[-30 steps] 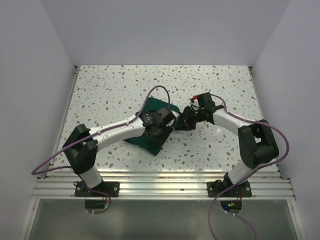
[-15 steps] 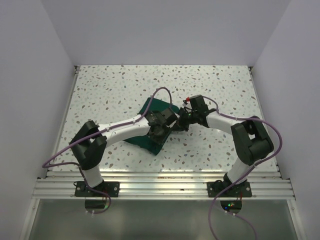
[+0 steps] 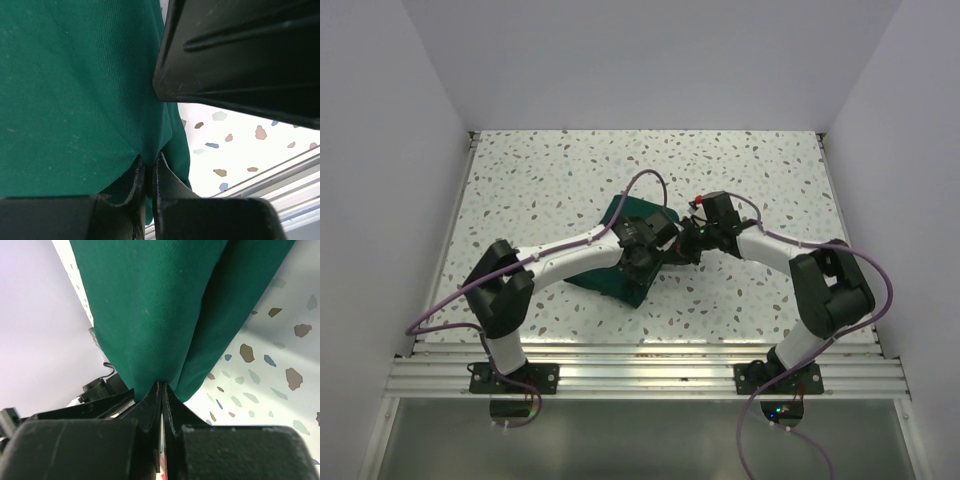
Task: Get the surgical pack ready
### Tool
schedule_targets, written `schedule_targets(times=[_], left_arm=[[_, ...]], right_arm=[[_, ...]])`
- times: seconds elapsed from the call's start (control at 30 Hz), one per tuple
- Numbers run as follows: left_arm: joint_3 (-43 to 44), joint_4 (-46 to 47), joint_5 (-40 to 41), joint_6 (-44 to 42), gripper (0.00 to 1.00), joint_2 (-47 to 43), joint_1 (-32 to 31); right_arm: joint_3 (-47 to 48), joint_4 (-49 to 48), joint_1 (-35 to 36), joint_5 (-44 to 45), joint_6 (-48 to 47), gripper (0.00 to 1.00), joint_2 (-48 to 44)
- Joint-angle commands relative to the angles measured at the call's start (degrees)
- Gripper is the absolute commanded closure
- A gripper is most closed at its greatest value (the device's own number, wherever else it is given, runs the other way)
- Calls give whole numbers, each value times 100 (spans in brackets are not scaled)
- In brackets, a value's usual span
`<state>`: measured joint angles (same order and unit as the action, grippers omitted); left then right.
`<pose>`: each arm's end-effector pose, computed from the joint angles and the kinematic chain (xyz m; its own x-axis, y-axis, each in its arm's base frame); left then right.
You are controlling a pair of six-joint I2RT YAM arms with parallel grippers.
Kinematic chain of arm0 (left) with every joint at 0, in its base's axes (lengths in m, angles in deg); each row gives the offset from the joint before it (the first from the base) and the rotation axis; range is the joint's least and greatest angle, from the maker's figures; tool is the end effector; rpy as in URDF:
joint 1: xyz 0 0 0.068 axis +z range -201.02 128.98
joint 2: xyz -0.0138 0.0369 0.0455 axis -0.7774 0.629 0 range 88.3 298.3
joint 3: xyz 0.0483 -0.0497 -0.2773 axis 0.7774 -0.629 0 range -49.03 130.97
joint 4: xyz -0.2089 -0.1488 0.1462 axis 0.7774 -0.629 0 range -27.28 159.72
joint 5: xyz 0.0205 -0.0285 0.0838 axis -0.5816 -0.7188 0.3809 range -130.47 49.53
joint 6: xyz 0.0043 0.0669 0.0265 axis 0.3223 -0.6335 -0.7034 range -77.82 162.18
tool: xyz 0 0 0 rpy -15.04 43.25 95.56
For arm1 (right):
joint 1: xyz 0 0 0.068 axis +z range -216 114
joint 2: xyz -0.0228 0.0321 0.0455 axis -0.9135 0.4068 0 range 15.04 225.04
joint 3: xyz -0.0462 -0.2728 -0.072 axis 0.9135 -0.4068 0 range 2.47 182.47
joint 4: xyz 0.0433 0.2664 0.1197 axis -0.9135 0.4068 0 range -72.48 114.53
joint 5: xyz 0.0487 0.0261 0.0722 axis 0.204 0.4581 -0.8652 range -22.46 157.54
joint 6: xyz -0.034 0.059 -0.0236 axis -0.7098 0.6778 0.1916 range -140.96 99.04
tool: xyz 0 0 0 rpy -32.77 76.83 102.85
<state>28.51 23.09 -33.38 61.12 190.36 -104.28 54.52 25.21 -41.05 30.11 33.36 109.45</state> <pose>0.2461 -0.3171 0.1968 -0.7858 0.5142 -0.3436 0.5458 0.8379 0.0057 0.3177 0.1878 0.1524 -0.9649 0.2625 0.0039 0.1627 0.5865 0.7934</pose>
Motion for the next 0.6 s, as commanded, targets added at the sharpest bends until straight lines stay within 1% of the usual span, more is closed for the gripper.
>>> schedule_targets(times=[0.0, 0.3, 0.57], left_arm=[[376, 40, 55, -66, 100, -46, -1], [543, -21, -41, -92, 100, -46, -1], [596, 5, -155, -110, 100, -20, -1]], right_arm=[[-29, 41, 80, -27, -98, 100, -125], [-11, -328, 150, -19, 113, 100, 86], [-2, -855, 335, -10, 359, 100, 569]])
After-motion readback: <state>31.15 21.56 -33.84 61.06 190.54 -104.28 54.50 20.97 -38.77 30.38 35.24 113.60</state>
